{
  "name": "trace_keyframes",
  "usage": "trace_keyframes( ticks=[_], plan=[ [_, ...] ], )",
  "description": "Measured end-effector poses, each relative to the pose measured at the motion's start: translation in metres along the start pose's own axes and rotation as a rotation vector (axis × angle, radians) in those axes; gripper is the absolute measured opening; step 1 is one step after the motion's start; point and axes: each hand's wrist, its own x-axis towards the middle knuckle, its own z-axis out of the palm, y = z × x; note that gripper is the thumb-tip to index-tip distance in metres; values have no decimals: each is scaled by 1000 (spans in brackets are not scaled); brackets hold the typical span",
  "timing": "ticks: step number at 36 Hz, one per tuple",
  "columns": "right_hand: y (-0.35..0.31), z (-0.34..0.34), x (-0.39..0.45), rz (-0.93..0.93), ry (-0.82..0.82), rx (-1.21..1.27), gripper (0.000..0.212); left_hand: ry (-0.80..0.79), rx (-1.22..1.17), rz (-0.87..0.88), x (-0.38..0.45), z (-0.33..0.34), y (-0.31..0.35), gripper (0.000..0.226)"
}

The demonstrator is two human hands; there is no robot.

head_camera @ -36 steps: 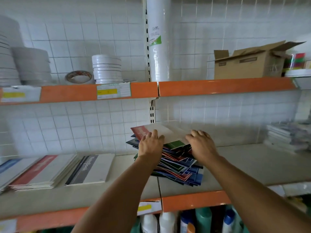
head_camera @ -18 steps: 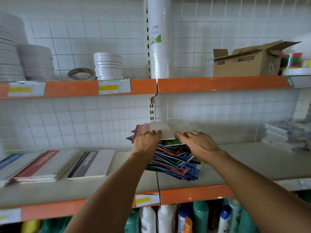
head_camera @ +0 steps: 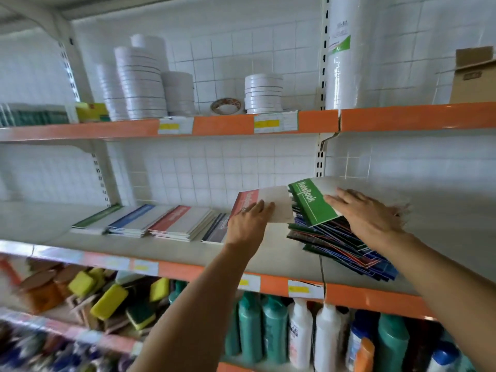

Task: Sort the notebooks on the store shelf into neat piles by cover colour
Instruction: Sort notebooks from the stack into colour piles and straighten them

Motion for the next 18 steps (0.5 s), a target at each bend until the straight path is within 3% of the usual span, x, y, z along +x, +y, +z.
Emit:
trace_keyframes(
  ticks=[4, 8, 12, 14, 18],
  plan=[
    [-29, 1, 11, -48, 30, -28, 77, 183, -15, -37, -18, -1, -31, 47],
    [-64, -2, 20, -115, 40, 1, 75, -7, 41, -109, -35, 6, -71, 49],
    [-104, 0, 35, -149, 24, 36, 75, 11, 54, -127, -50, 9, -110, 50],
    [-125, 5, 44, -159, 26, 39, 75, 115, 58, -66, -57, 11, -130, 50],
    [-171, 16, 53, -161, 19, 51, 78, 95, 94, -38, -75, 11, -174, 45]
  ],
)
